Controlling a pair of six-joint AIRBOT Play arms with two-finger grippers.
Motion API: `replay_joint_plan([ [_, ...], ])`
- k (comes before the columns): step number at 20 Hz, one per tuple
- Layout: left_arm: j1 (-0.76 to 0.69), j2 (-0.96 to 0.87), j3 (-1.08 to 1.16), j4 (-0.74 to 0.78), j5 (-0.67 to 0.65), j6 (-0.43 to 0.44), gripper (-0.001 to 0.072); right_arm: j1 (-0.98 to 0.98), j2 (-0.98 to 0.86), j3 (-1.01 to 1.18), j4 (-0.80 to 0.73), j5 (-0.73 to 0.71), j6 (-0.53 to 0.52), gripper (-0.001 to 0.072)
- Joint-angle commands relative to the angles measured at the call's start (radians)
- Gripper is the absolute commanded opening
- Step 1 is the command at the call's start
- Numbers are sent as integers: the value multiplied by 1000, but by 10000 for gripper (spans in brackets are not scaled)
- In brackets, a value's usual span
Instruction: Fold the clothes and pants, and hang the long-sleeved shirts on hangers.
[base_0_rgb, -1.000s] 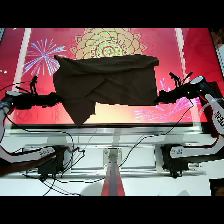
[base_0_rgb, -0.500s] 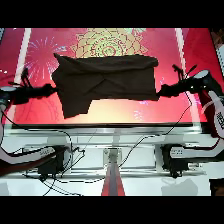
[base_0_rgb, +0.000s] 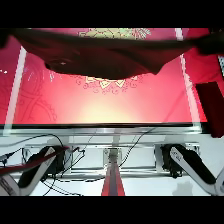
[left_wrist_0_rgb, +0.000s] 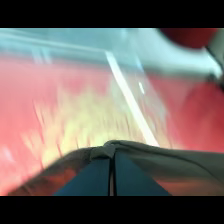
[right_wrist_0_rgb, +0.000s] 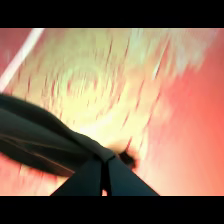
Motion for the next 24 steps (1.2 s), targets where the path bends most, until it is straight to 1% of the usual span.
replay_joint_plan([
  [1,2,258,55,-11,348,1,15,0,225,154,4,-189,2,12],
  [3,2,373,55,41,491,0,15,0,313,200,-3,-263,1,12],
  [5,2,460,55,82,554,0,15,0,387,213,-6,-317,2,12],
  [7,2,504,55,85,558,-4,15,0,423,213,-26,-335,2,12],
  [10,2,487,35,115,524,-14,14,0,386,209,-64,-300,8,11],
  [11,2,468,15,155,493,-45,14,0,353,203,-74,-272,17,12],
  [12,1,440,-12,209,446,-97,14,0,314,196,-77,-232,31,11],
  [13,2,402,-42,251,371,-135,14,0,270,186,-77,-185,43,12],
  [14,1,357,-71,265,285,-153,14,0,212,172,-74,-127,60,12],
  [16,-10,228,-135,263,117,-154,14,0,74,143,-61,-8,100,12],
  [17,-30,147,-166,264,84,-150,14,0,-5,123,-34,37,111,12],
  [18,-56,64,-184,264,85,-125,15,3,-80,98,5,52,111,12],
  [19,-89,-36,-186,263,91,-76,15,14,-161,66,37,40,111,12],
  [20,-123,-130,-185,264,123,-46,15,32,-240,45,48,23,111,12],
  [22,-199,-322,-185,264,272,-45,15,82,-409,24,32,-45,109,13],
  [24,-249,-461,-178,264,431,-45,15,120,-552,24,5,-143,109,13],
])
